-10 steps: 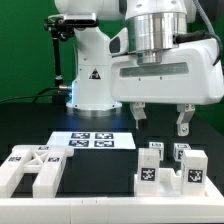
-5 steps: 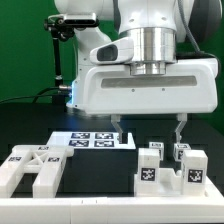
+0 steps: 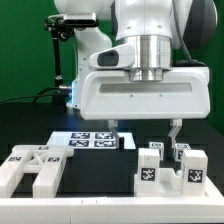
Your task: Assemble chair
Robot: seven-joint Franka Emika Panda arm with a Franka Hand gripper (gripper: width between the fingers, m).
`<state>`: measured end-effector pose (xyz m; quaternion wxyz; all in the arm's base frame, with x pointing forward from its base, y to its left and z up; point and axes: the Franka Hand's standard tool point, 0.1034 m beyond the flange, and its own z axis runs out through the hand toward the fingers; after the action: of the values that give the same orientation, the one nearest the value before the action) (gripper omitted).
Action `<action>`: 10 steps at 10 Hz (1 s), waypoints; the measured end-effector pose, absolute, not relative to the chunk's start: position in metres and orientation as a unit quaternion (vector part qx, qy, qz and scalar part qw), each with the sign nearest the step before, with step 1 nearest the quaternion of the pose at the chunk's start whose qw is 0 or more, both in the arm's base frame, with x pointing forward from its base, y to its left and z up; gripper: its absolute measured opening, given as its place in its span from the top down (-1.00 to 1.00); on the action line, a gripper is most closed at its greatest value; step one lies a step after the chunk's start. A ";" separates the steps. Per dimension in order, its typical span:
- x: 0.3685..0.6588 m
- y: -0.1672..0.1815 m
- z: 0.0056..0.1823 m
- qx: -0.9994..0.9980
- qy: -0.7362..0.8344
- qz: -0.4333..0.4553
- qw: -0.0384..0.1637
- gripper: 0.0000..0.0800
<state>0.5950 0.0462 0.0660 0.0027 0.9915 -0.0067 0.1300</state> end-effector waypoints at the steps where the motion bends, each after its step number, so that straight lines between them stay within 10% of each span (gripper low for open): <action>1: 0.593 0.045 0.051 0.992 -0.005 0.128 0.009 -0.62; 8: 0.605 0.032 0.014 0.986 0.007 0.164 0.037 -0.59; 9: 0.605 0.032 0.014 0.986 0.007 0.164 0.037 -0.17; 10: 0.605 0.032 0.014 0.986 0.007 0.164 0.037 -0.17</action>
Offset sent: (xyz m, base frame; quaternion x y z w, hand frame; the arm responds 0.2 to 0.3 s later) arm 0.0171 0.0076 -0.0328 0.0188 0.0455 0.0108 0.9987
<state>0.6048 0.0316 0.0139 0.0372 0.9857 0.0069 0.1639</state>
